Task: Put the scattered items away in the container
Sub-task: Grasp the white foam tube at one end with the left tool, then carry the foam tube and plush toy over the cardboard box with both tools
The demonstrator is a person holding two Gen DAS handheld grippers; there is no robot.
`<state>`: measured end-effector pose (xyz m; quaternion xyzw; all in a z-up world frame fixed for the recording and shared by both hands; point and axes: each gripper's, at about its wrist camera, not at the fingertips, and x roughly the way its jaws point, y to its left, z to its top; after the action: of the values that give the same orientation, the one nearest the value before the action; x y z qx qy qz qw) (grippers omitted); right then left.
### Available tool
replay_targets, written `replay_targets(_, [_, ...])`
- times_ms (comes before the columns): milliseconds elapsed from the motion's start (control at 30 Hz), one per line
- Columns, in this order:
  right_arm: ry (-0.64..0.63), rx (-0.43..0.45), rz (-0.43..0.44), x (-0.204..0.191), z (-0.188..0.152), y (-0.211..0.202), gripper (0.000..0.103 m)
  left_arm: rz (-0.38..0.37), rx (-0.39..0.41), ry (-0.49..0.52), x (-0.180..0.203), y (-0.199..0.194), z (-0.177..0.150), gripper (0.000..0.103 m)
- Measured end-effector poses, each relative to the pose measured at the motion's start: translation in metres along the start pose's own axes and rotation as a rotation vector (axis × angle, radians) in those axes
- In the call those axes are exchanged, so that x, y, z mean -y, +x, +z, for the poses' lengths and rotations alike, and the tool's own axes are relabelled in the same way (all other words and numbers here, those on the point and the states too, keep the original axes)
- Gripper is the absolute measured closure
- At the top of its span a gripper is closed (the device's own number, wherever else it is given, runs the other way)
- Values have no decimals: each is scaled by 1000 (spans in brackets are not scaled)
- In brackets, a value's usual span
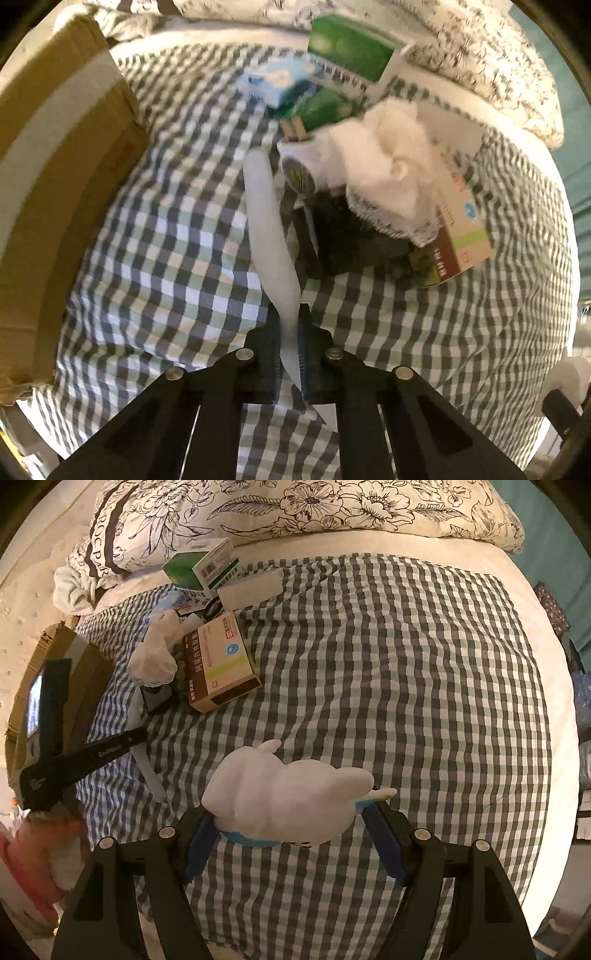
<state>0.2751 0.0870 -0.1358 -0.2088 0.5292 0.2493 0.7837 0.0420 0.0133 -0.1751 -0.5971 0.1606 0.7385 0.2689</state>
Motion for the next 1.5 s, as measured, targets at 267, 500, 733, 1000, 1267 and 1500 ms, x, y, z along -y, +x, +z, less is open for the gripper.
replay_targets(267, [-4, 43, 7, -11, 0, -16, 30, -71, 115, 32, -3, -64, 12, 98])
replay_targets(500, [-22, 104, 31, -36, 9, -41, 30, -84, 179, 72, -2, -114, 35, 97])
replay_targets(733, [-79, 177, 39, -73, 23, -76, 30, -64, 207, 138, -1, -152, 47, 97])
replay_targets(1000, [-151, 245, 47, -114, 38, -113, 30, -80, 255, 200, -1, -194, 57, 97])
replay_targets(1267, [-200, 291, 58, -151, 51, -133, 30, -91, 270, 168, -25, -216, 69, 97])
replay_targets(1500, [-257, 310, 81, -189, 62, -137, 30, -79, 285, 131, -56, -228, 78, 97])
